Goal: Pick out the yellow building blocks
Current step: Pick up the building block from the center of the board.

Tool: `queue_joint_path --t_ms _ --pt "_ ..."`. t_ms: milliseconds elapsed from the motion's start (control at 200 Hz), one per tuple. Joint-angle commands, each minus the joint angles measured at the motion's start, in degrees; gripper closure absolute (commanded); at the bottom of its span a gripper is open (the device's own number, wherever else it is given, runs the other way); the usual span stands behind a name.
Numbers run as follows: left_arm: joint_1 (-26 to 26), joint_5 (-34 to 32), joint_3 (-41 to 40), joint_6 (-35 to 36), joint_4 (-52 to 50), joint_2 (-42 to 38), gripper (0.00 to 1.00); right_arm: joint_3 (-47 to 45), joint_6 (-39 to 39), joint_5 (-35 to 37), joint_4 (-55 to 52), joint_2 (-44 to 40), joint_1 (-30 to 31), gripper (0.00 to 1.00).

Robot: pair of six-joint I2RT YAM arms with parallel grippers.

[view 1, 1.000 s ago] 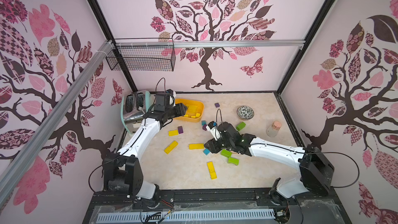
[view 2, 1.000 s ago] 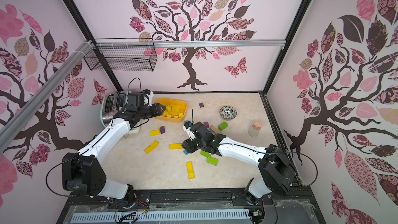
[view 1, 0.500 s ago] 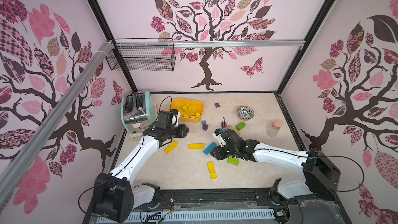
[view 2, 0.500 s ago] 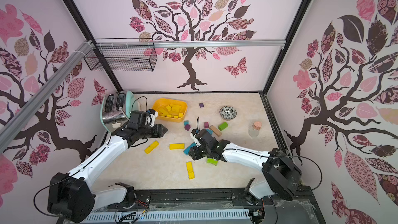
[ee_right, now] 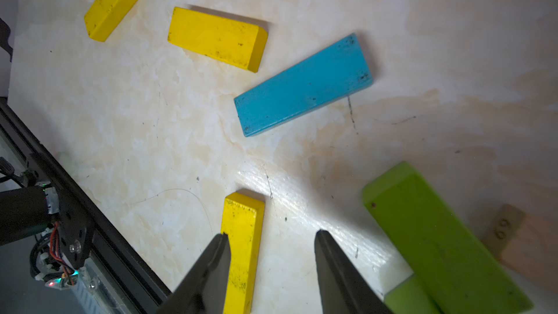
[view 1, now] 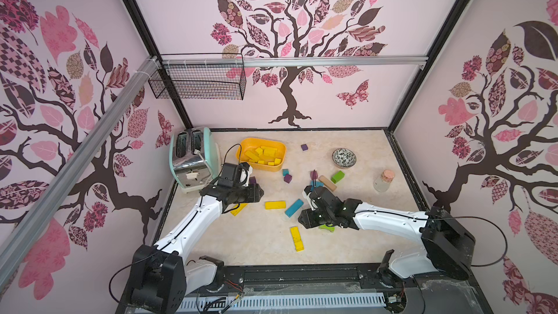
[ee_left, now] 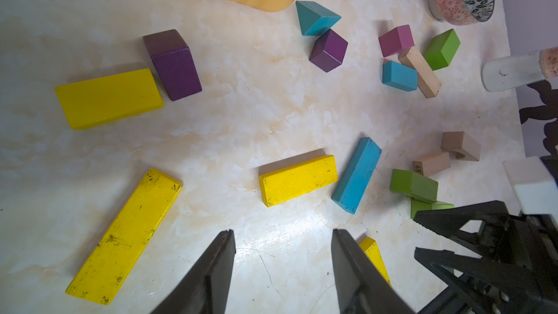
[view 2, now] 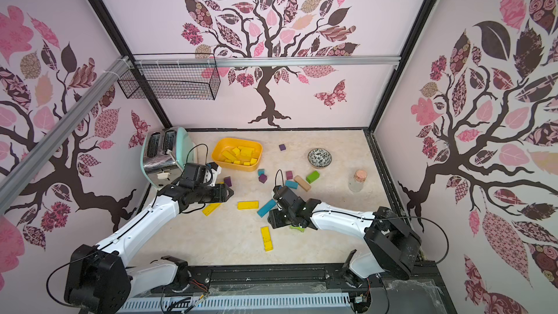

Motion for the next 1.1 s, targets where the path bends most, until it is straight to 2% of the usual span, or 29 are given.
queue_joint_path --t_ms 0,1095 --pt "-0.02 1.08 0.06 -0.22 0.31 0.68 0.42 1.59 0.14 1.92 -3.93 1.08 1.98 0.5" --pt "0.01 2.27 0.05 -1.29 0.81 0.79 0.37 14.37 -4.44 5.37 -15.52 14.91 11.82 0.51"
